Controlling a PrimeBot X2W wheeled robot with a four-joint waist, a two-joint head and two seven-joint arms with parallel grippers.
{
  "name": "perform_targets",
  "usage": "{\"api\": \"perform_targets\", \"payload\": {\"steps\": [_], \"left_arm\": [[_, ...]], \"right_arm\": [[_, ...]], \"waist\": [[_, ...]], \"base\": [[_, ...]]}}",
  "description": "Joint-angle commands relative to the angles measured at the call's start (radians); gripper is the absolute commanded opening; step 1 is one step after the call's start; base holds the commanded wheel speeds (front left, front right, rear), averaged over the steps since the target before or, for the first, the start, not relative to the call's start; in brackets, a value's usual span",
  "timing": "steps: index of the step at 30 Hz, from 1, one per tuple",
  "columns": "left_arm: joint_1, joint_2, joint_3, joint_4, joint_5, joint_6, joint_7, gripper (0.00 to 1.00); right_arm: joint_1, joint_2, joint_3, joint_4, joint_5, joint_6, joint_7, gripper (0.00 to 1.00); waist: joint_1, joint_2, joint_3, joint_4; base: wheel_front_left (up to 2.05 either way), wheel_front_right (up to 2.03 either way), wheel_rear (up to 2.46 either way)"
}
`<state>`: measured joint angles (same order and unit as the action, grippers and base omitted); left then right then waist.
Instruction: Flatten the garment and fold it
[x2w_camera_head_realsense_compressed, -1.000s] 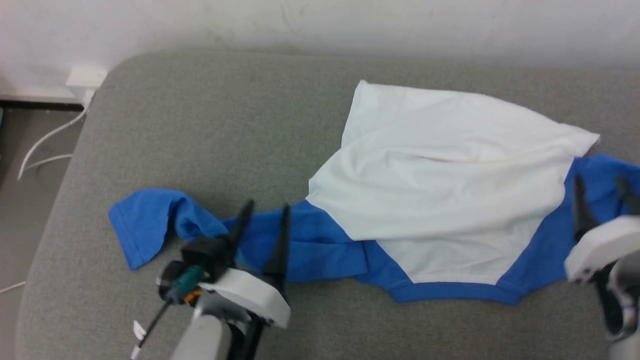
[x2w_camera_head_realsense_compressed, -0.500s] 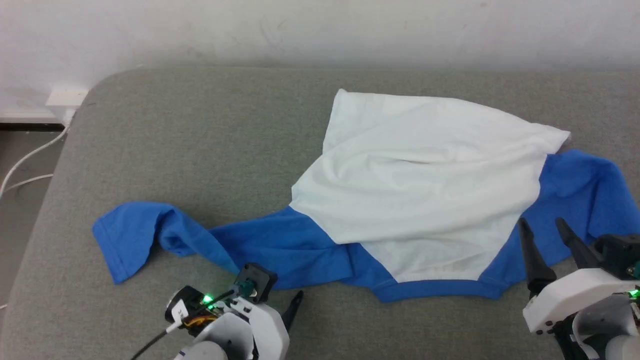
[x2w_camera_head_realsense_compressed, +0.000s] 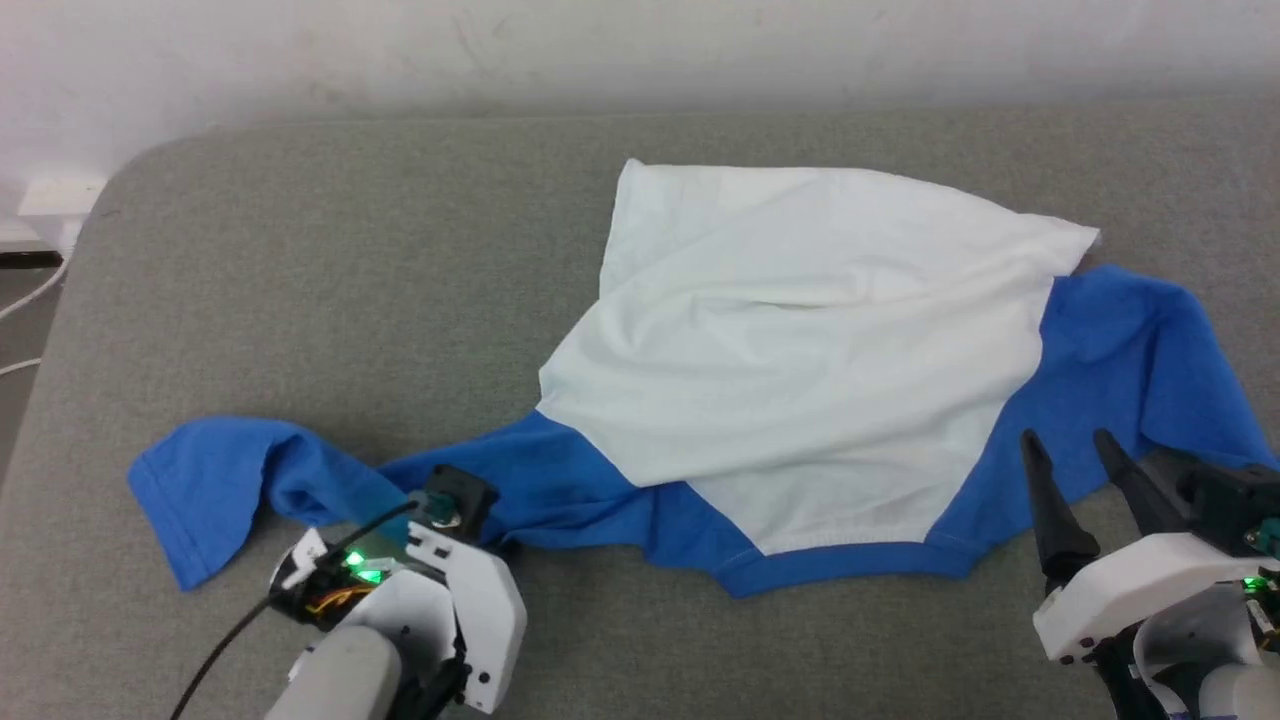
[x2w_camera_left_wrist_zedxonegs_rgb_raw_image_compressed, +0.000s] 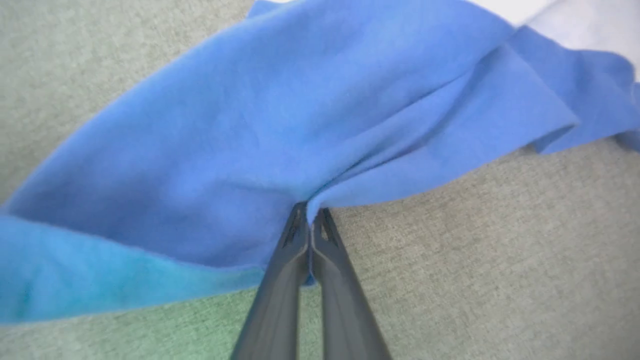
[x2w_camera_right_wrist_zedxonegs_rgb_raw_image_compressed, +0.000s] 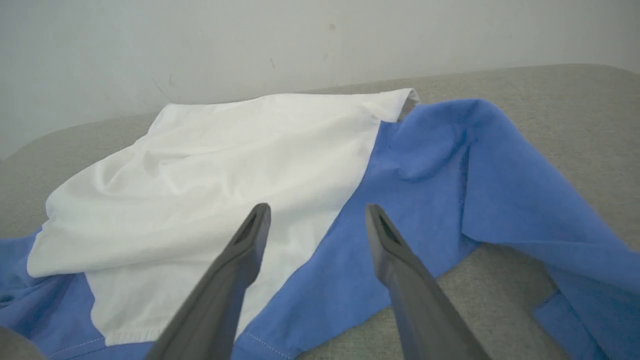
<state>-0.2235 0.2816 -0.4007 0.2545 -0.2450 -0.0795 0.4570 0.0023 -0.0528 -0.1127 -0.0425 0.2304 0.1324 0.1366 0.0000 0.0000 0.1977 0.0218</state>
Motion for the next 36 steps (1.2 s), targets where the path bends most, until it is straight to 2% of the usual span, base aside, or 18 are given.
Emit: {"api": "perform_targets", "payload": {"steps": [1,5,10,11,12,13,19,26,32,36], "left_arm": [[0.055,0.032,0.025,0.04,-0.01,0.038,0.024,0.0],[0.083,0.077,0.116,-0.002,-0.042,0.099,-0.002,0.0],[0.092,0.111,0.184,-0.027,-0.058,0.148,-0.029,0.0],[0.093,0.108,0.192,-0.029,-0.067,0.148,-0.041,0.28],[0.094,0.1,0.196,-0.03,-0.08,0.145,-0.05,0.72],[0.096,0.091,0.198,-0.032,-0.09,0.143,-0.06,1.0],[0.133,0.035,0.22,-0.054,-0.128,0.168,-0.148,1.0],[0.236,-0.062,0.264,-0.173,-0.223,0.19,-0.255,1.0],[0.292,-0.132,0.237,-0.246,-0.287,0.206,-0.203,1.0],[0.277,-0.148,0.222,-0.223,-0.297,0.219,-0.168,1.0]], "right_arm": [[-0.008,0.002,0.0,0.005,0.007,-0.002,-0.008,1.0],[-0.004,0.003,-0.01,0.005,0.005,-0.002,-0.009,1.0],[-0.004,0.003,-0.012,0.007,0.002,-0.002,-0.003,1.0],[-0.006,0.003,-0.008,0.008,0.004,-0.002,-0.002,1.0],[-0.007,0.003,-0.006,0.009,0.004,-0.002,-0.001,1.0],[-0.008,0.003,-0.006,0.009,0.004,-0.002,-0.001,1.0],[0.002,0.003,-0.008,0.01,0.002,-0.002,0.007,1.0],[0.026,0.003,-0.013,-0.004,0.004,-0.002,0.017,1.0],[0.035,0.003,-0.006,-0.024,0.009,-0.002,0.028,1.0],[0.029,0.003,0.002,-0.031,0.012,-0.002,0.033,1.0]], "waist": [[0.0,0.0,0.001,-0.002],[0.0,0.0,0.004,0.004],[0.0,0.0,0.001,0.022],[0.0,0.0,0.0,0.024],[0.0,0.0,-0.002,0.026],[0.0,0.0,-0.005,0.03],[0.0,0.0,-0.035,0.05],[0.0,0.0,-0.062,0.067],[0.0,0.0,-0.061,0.077],[0.0,0.0,-0.05,0.074]], "base": [[0.0,0.0,0.0],[0.0,0.0,0.0],[0.0,0.0,0.0],[0.0,0.0,0.0],[0.0,0.0,0.0],[0.0,0.0,0.0],[0.0,0.0,0.0],[0.0,0.0,0.0],[0.0,0.0,0.0],[0.0,0.0,0.0]]}}
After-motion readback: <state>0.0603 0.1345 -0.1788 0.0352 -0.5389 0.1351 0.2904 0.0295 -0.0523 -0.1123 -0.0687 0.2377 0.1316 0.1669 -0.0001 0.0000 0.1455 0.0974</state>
